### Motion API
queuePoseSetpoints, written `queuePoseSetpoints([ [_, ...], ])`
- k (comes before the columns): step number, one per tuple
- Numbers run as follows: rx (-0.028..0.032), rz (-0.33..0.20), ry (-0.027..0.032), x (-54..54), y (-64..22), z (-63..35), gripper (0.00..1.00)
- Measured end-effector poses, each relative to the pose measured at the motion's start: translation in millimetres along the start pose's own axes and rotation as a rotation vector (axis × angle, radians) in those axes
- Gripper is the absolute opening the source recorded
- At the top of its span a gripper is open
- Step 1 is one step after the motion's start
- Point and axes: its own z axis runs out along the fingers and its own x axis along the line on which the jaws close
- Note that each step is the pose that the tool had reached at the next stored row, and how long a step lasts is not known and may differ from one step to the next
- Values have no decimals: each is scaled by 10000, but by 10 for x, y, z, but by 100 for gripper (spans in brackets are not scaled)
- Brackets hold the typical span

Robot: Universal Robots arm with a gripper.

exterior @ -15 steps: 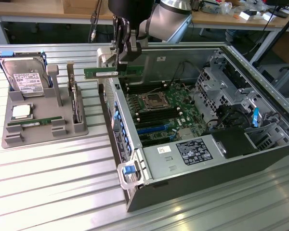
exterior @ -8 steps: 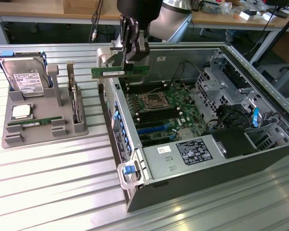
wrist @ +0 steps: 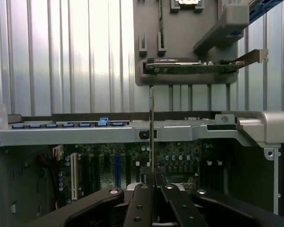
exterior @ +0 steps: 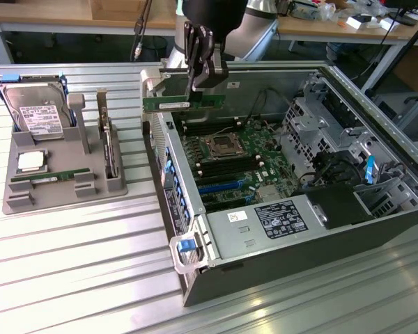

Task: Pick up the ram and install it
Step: 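Pick up the ram and move it above insertion slot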

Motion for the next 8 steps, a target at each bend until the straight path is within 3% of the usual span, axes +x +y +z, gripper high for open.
queuePoseSetpoints([
  [8, -1, 0, 0, -3, -165, -8, 12],
])
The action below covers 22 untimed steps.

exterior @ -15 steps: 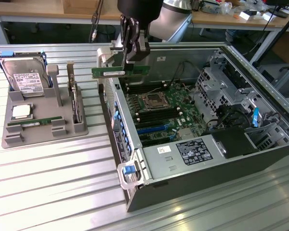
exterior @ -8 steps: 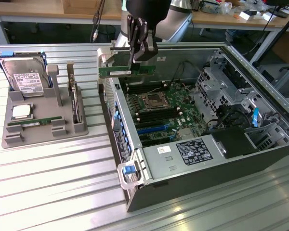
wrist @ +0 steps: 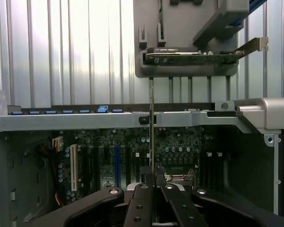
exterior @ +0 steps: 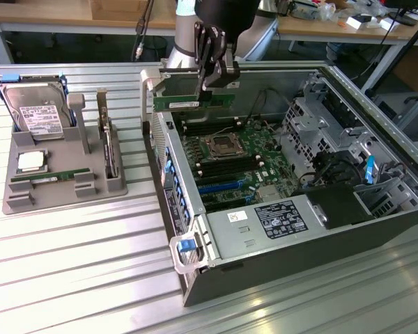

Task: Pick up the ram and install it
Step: 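Pick up the ram and move it above insertion slot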

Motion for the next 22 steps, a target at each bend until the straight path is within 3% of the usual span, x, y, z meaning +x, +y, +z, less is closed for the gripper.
queuePoseSetpoints([
  [22, 0, 0, -1, -9, -500, -21, 12],
])
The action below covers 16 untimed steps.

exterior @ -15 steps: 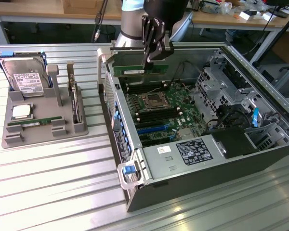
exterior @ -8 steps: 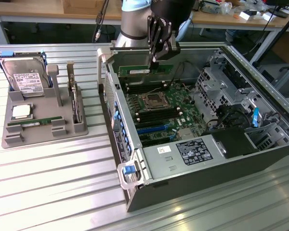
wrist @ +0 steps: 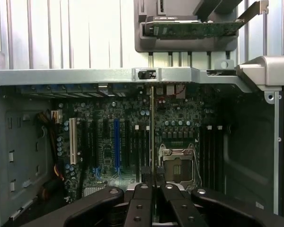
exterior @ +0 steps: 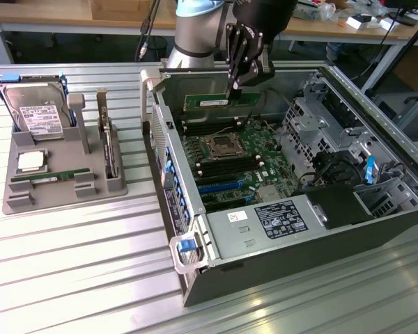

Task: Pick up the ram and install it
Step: 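Pick up the ram and move it above insertion slot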

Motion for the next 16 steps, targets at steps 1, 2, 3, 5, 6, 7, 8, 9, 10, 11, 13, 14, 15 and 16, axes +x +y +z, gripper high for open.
queuePoseSetpoints([
  [1, 0, 0, 0, 0, -9, -1, 12],
  [2, 0, 0, 0, -1, -20, -1, 12],
  [3, 0, 0, 2, -1, -39, -2, 12],
  [5, 0, 1, 0, -2, -81, -3, 12],
  [6, 0, 1, 1, -2, -104, -4, 12],
  [7, 0, 0, 1, -2, -122, -5, 12],
  [8, -1, 0, 1, -3, -152, -7, 12],
  [9, 0, 0, 1, -3, -177, -7, 12],
  [10, 0, 1, 1, -4, -190, -8, 12],
  [11, 0, 1, 1, -4, -215, -9, 12],
  [13, 0, -1, 1, -5, -261, -11, 12],
  [14, 0, 0, 0, -5, -280, -11, 12],
  [15, 0, 0, 0, -5, -297, -12, 12],
  [16, 0, 0, 1, -6, -318, -13, 12],
])
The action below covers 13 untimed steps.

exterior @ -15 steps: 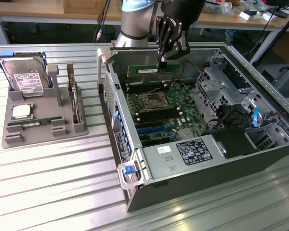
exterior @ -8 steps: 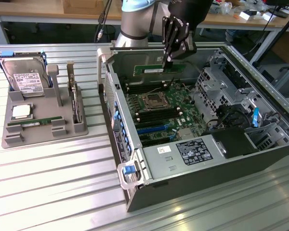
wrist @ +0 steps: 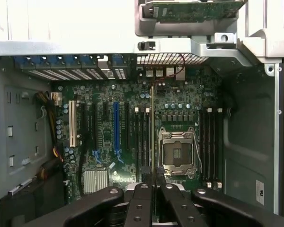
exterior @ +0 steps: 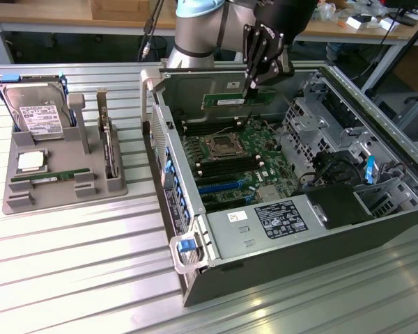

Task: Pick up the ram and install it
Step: 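Pick up the ram and move it above insertion slot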

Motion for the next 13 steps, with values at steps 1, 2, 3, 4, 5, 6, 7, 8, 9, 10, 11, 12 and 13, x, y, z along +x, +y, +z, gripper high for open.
queuePoseSetpoints([
  [1, 0, 0, -1, 0, -29, -1, 12],
  [2, 0, 0, 0, -1, -47, -2, 12],
  [3, 0, 0, -1, -1, -73, -3, 12],
  [4, 0, 0, 0, -2, -97, -4, 12],
  [5, 0, 0, -1, -2, -116, -4, 12],
  [6, 0, 0, 0, -2, -130, -5, 12],
  [7, 0, 0, 0, -3, -155, -6, 12],
  [8, 0, 1, 0, -3, -174, -7, 12],
  [9, 0, -1, -1, -4, -201, -8, 12],
  [10, 0, 0, -1, -4, -221, -8, 12],
  [11, 0, 0, -1, -4, -236, -9, 12],
  [12, 0, 0, -1, -5, -258, -10, 12],
  [13, 0, 0, -1, -5, -275, -10, 12],
])
